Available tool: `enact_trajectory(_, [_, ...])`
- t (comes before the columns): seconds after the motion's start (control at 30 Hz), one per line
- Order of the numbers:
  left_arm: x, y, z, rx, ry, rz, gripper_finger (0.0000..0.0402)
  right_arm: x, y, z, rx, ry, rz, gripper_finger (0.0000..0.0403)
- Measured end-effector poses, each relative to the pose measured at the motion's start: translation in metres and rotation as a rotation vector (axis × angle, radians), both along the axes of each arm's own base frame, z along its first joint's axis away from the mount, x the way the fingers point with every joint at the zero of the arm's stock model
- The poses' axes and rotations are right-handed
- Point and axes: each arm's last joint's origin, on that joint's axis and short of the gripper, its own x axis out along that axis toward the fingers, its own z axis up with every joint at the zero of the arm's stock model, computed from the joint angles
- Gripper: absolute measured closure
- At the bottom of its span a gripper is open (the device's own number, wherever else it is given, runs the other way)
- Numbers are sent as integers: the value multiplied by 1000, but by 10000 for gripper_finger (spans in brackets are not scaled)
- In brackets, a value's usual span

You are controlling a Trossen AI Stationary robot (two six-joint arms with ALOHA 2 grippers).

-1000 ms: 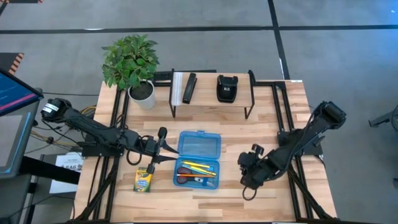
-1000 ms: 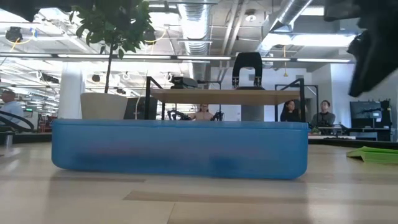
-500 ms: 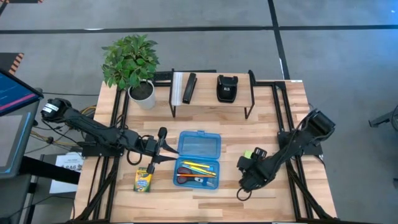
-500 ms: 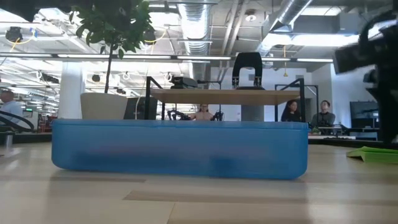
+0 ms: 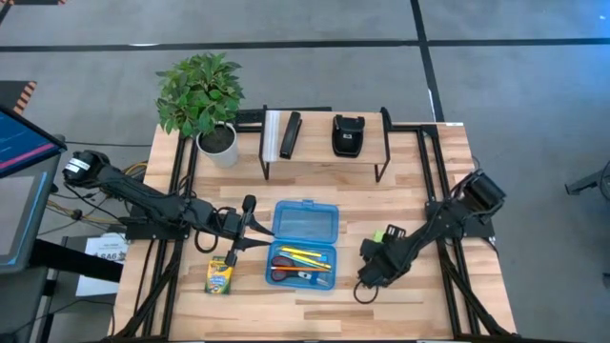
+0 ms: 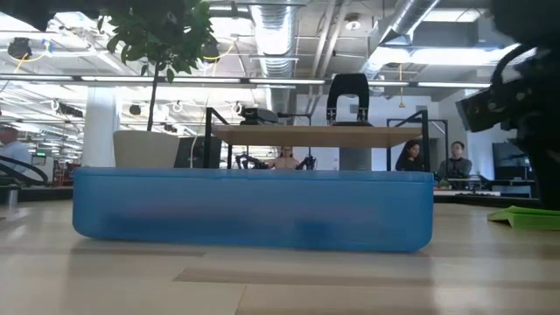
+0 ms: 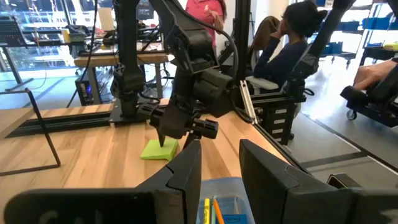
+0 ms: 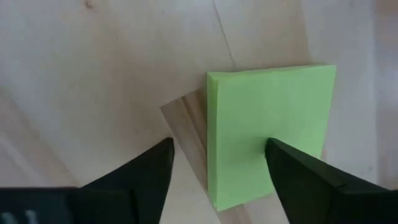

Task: Pack school essentials
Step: Put the lime green sticky note pad into the supply box

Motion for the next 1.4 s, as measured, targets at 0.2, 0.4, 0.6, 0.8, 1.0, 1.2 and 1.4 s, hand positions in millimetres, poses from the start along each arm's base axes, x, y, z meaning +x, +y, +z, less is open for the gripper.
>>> enact_trajectory(0.2, [0, 0, 0, -2, 2, 0, 304, 10, -12, -2, 68, 21, 7, 201])
enact_trajectory(0.4, [0, 0, 0, -2, 3, 0, 304, 12, -18, -3, 71, 39, 16, 301])
enact_trajectory(0.6, [0, 0, -1, 0, 7, 0, 304, 9, -19, -4, 25, 60, 35, 360])
enact_trajectory(0.8, [0, 0, -1, 0, 7, 0, 304, 12, -17, 6, 26, 94, 30, 377])
enact_trajectory(1.0, [0, 0, -1, 0, 8, 0, 304, 26, -10, 23, 58, 54, 59, 369])
enact_trajectory(1.2, [-2, 1, 2, -3, -3, 0, 304, 47, 2, 49, 118, -54, 93, 372])
enact_trajectory(1.4, [-5, 2, 5, -18, 2, 1, 304, 70, 14, 88, 188, -206, 112, 366])
